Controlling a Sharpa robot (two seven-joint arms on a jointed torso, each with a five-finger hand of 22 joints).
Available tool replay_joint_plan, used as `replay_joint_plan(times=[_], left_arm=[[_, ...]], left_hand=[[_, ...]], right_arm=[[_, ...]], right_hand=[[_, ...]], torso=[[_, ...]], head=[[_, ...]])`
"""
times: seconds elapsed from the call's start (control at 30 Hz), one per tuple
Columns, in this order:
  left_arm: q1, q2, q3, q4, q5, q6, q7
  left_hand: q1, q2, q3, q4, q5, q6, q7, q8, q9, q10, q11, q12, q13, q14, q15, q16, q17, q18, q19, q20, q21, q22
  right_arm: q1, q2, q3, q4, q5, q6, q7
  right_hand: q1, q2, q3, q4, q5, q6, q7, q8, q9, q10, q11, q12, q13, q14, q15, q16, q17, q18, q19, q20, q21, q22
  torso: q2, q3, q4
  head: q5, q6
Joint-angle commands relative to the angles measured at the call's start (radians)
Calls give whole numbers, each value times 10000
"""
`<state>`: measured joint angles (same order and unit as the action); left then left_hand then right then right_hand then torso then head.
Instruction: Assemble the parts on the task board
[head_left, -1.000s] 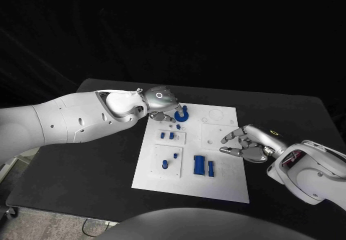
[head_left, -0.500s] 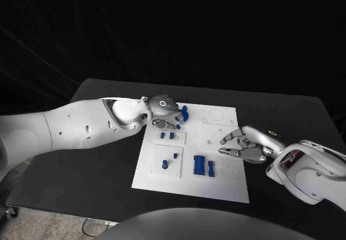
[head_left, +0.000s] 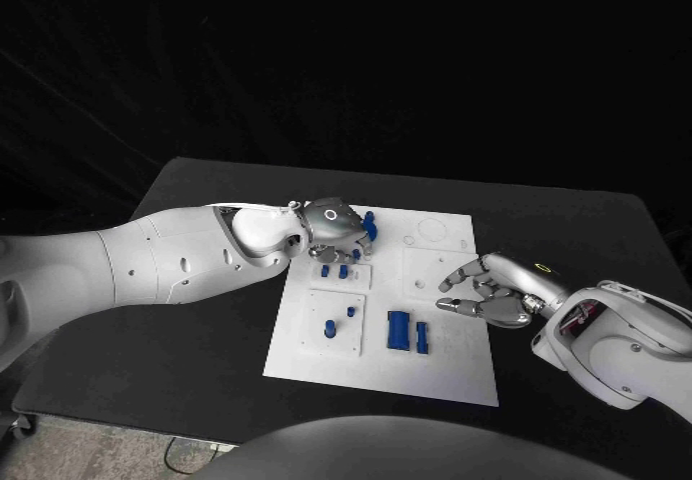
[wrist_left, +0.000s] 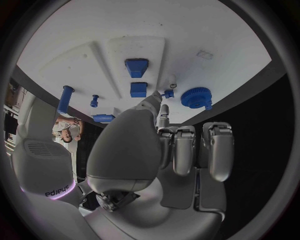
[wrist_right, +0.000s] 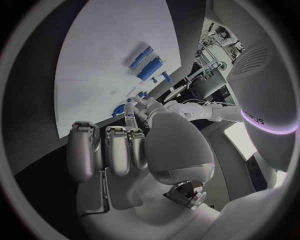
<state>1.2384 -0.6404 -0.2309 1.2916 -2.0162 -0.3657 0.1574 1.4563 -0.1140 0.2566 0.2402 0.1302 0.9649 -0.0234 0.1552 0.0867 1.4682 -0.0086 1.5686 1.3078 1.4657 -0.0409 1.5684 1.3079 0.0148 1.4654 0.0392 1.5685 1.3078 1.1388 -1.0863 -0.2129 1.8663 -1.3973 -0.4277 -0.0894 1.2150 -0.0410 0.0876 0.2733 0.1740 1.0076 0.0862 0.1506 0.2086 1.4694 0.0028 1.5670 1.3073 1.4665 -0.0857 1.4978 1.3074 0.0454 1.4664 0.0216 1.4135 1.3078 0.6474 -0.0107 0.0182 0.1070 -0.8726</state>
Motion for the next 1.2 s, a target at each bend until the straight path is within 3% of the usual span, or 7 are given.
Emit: replay_joint_plan(times=[0.03,0.67,1.2], left_arm=[[-42,39,2,-25,-30,7,-153],[-145,186,6,-223,-25,103,-473],[-260,312,7,-446,-147,-32,-544]], left_hand=[[150,5,78,-108,137,83,-6,-18,13,1026,46,22,2630,1051,61,24,2629,-148,1054,-76,23,2630],[339,-76,310,-382,339,43,32,-57,36,1026,34,22,2630,1051,51,24,2629,-148,1054,-91,23,2630],[153,-55,343,-453,161,479,125,244,218,1026,-26,22,2630,1051,9,24,2629,-148,1054,-99,23,2630]], right_arm=[[-11,-7,1,-1,53,165,-96],[-81,26,1,-57,107,331,-159],[-106,36,1,-75,192,499,-199]], right_hand=[[89,18,-6,-13,-52,76,-14,26,17,1014,69,38,2635,747,75,-66,986,-85,419,97,-36,2142],[102,22,-13,-16,-105,91,-13,25,19,1014,71,38,2635,744,82,-72,973,-82,412,105,-51,2137],[159,61,-26,-39,-156,255,-21,84,58,1014,66,38,2635,742,89,-76,962,-78,406,121,-58,2134]], torso=[[11,0,1],[2,-1,-2],[8,-4,3]], head=[[-19,0],[-12,0],[-12,0]])
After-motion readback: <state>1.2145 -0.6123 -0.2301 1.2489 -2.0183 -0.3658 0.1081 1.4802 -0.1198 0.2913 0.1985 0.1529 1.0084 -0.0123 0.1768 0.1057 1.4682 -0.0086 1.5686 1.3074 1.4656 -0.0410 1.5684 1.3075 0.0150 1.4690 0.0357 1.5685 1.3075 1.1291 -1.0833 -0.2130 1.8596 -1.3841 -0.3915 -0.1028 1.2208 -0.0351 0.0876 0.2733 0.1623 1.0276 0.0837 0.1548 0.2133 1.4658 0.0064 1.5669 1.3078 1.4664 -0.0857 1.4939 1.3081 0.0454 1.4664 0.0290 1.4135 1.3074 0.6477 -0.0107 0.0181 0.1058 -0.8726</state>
